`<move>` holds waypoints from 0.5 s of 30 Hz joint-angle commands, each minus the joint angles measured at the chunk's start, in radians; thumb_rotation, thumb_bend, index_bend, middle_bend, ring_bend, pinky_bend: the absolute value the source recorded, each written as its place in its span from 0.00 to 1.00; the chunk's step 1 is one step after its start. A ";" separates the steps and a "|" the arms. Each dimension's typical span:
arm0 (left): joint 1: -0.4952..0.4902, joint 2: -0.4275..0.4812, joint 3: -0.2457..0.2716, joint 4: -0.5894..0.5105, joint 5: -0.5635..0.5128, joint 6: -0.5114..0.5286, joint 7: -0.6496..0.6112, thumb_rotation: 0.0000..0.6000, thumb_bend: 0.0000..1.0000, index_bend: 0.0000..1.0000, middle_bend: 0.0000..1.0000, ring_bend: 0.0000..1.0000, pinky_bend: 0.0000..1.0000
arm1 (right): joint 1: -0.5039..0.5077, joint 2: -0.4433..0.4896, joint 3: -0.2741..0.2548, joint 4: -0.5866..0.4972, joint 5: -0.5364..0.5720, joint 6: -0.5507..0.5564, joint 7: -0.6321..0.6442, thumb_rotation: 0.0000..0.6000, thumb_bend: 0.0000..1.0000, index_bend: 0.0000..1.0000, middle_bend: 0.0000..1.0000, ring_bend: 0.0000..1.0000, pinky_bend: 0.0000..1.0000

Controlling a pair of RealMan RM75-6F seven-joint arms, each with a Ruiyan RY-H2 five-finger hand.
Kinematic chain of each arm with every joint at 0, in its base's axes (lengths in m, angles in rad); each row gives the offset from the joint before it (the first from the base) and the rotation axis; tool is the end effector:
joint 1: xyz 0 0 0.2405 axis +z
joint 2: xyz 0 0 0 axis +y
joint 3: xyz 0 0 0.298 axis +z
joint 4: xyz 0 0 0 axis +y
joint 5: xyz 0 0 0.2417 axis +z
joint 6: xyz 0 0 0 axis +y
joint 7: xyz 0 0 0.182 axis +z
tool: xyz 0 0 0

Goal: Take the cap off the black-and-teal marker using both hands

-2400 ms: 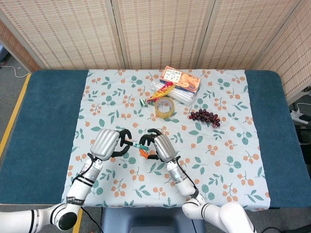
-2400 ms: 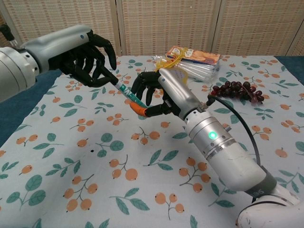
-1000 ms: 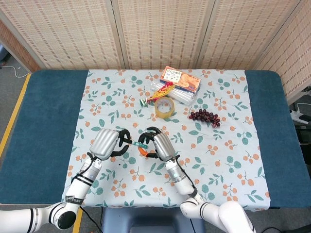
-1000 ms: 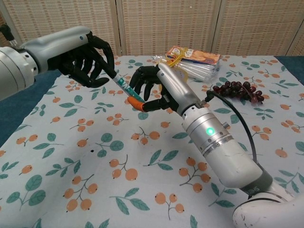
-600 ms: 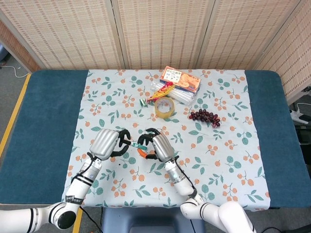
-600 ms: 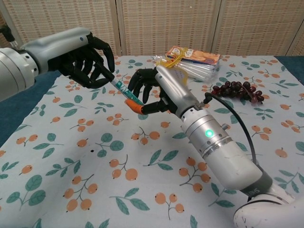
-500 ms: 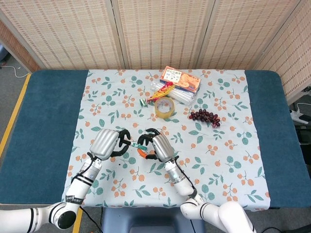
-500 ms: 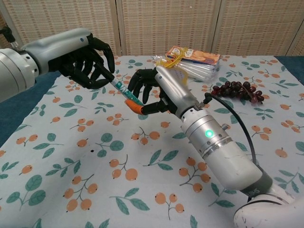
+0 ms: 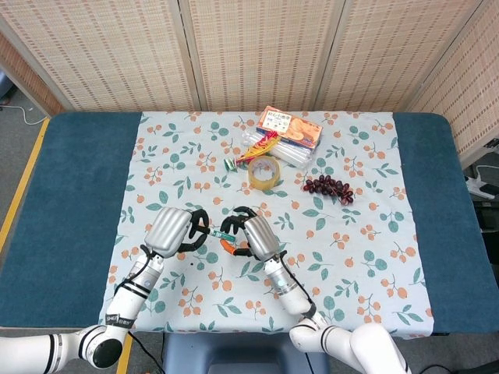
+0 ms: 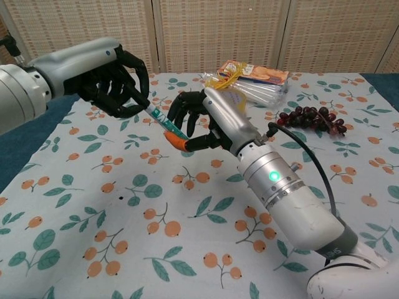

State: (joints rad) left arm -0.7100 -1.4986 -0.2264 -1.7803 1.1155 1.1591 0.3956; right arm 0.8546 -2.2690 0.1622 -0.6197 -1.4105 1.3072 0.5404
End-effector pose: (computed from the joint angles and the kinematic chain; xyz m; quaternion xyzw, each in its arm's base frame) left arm -0.1032 0.3767 -0.0179 -0.6876 -0.3935 -0.4709 0.3882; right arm -0.0810 -0.3895 -0.2011 0.5766 -0.4640 0.6296 0.2363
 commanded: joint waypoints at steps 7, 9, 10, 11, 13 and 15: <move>-0.001 -0.010 0.000 0.010 0.008 0.021 0.020 1.00 0.66 0.68 0.86 0.69 0.76 | -0.001 0.000 -0.004 0.000 -0.001 -0.005 -0.005 1.00 0.38 0.98 0.84 0.57 0.25; 0.000 -0.020 0.000 0.023 0.028 0.036 0.018 1.00 0.72 0.73 0.91 0.70 0.76 | -0.002 0.000 -0.005 -0.001 -0.002 -0.005 -0.004 1.00 0.38 0.98 0.84 0.57 0.25; 0.001 -0.024 0.003 0.029 0.037 0.041 0.018 1.00 0.75 0.75 0.92 0.71 0.76 | -0.002 0.000 -0.005 -0.001 -0.003 -0.004 -0.003 1.00 0.39 0.98 0.84 0.57 0.25; 0.002 -0.024 0.006 0.033 0.041 0.043 0.019 1.00 0.76 0.76 0.93 0.71 0.76 | -0.003 0.000 -0.006 -0.001 -0.004 -0.003 -0.002 1.00 0.38 0.98 0.84 0.57 0.25; 0.002 -0.024 0.006 0.038 0.047 0.041 0.016 1.00 0.77 0.76 0.93 0.71 0.76 | -0.004 0.000 -0.007 0.000 -0.007 0.001 -0.001 1.00 0.38 0.98 0.84 0.57 0.25; 0.002 -0.021 0.005 0.038 0.049 0.038 0.008 1.00 0.77 0.77 0.94 0.71 0.76 | -0.006 0.000 -0.008 0.002 -0.011 0.004 0.001 1.00 0.38 0.98 0.84 0.57 0.25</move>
State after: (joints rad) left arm -0.7083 -1.5206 -0.2210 -1.7420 1.1631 1.1984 0.4063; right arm 0.8491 -2.2690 0.1546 -0.6180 -1.4210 1.3105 0.5411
